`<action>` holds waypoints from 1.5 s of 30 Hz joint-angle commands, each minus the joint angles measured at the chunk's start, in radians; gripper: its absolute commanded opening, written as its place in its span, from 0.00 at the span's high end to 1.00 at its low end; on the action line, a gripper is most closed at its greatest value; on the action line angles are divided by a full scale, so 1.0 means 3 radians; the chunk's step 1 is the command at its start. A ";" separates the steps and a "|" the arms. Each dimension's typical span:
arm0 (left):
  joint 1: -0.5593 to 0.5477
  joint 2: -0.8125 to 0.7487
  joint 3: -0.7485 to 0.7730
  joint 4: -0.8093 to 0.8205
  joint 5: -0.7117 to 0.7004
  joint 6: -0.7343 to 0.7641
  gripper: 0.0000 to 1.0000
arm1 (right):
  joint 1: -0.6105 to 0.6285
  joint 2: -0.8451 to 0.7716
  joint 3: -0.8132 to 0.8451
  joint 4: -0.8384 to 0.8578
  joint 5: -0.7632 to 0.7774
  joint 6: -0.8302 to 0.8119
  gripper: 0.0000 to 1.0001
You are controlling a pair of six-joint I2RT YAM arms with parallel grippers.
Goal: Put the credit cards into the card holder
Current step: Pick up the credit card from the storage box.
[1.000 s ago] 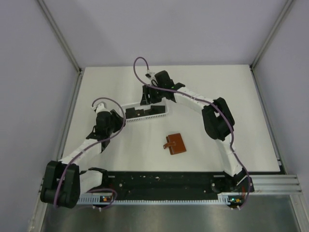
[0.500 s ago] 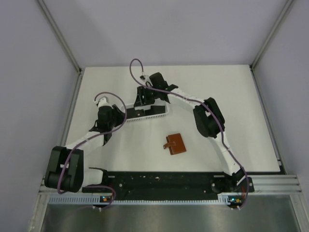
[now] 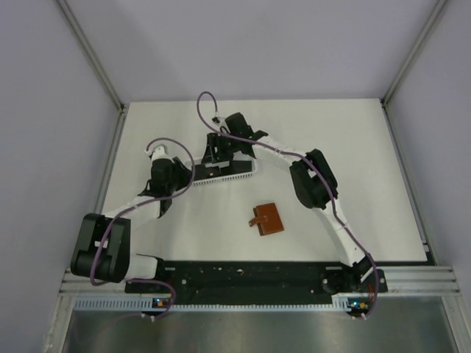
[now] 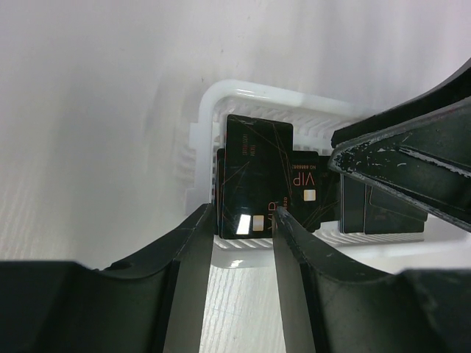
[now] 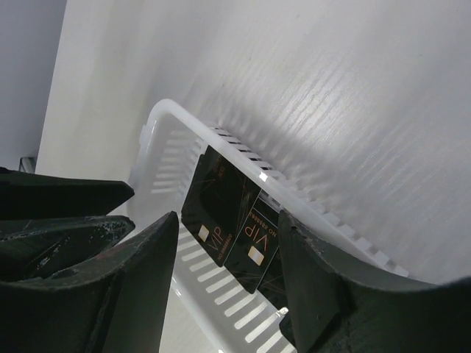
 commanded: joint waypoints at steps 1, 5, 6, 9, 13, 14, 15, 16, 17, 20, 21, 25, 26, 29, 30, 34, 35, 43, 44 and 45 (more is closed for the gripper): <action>0.0017 0.0085 0.0106 0.0024 0.0021 0.0069 0.57 | 0.0051 0.0129 0.0225 0.0152 -0.0009 0.0055 0.43; 0.0017 0.0105 0.0116 0.0034 0.0088 0.0069 0.57 | 0.0072 0.0181 0.0277 0.0142 -0.0024 0.0065 0.43; 0.0017 0.0105 0.0121 0.0029 0.0103 0.0074 0.57 | 0.0067 0.0191 0.0277 0.0142 -0.0019 0.0070 0.44; 0.0017 -0.0007 0.0121 -0.0001 0.0124 0.0100 0.56 | 0.0087 0.0206 0.0272 0.0142 -0.0014 0.0076 0.44; 0.0017 -0.0313 0.0085 -0.0078 -0.0034 0.0131 0.53 | 0.0092 0.0171 0.0241 0.0142 0.0001 0.0065 0.44; 0.0017 -0.0350 0.0080 -0.0114 -0.0121 0.0131 0.51 | 0.0097 0.0155 0.0221 0.0147 0.0012 0.0065 0.44; 0.0022 -0.0406 0.0070 -0.0154 -0.0203 0.0126 0.50 | 0.0092 0.0135 0.0205 0.0152 0.0022 0.0055 0.44; 0.0022 -0.0462 0.0055 -0.0185 -0.0295 0.0121 0.50 | 0.0097 0.0109 0.0160 0.0157 0.0042 0.0045 0.44; 0.0022 -0.0498 0.0039 -0.0206 -0.0392 0.0115 0.49 | 0.0097 0.0089 0.0139 0.0167 0.0063 0.0035 0.44; 0.0022 -0.0504 0.0019 -0.0252 -0.0612 0.0120 0.49 | 0.0097 0.0043 0.0088 0.0188 0.0094 0.0014 0.45; 0.0022 -0.0468 0.0029 -0.0267 -0.0643 0.0136 0.49 | 0.0097 0.0038 0.0072 0.0188 0.0094 0.0014 0.45; 0.0022 -0.0264 0.0095 -0.0319 -0.0618 0.0151 0.49 | 0.0102 -0.0024 -0.0004 0.0234 0.0114 0.0030 0.45; 0.0022 -0.0197 0.0106 -0.0298 -0.0567 0.0151 0.49 | 0.0097 -0.0034 -0.0020 0.0244 0.0114 0.0030 0.45; 0.0022 -0.0034 0.0141 -0.0237 -0.0439 0.0156 0.49 | 0.0097 -0.0080 -0.0076 0.0280 0.0109 0.0030 0.45; 0.0022 0.0013 0.0162 -0.0232 -0.0403 0.0166 0.50 | 0.0092 -0.0085 -0.0086 0.0290 0.0114 0.0030 0.45; 0.0022 0.0182 0.0294 -0.0277 -0.0270 0.0207 0.51 | 0.0097 -0.0090 -0.0096 0.0311 0.0099 0.0035 0.45; 0.0022 0.0192 0.0305 -0.0262 -0.0240 0.0218 0.51 | 0.0092 -0.0095 -0.0097 0.0311 0.0094 0.0040 0.45; 0.0022 0.0335 0.0387 -0.0257 0.0031 0.0233 0.63 | 0.0097 -0.0136 -0.0188 0.0372 0.0094 0.0045 0.46; 0.0022 0.0340 0.0387 -0.0257 0.0067 0.0223 0.66 | 0.0097 -0.0151 -0.0219 0.0382 0.0104 0.0055 0.46; 0.0017 0.0340 0.0382 -0.0252 0.0123 0.0223 0.69 | 0.0097 -0.0162 -0.0250 0.0403 0.0109 0.0050 0.46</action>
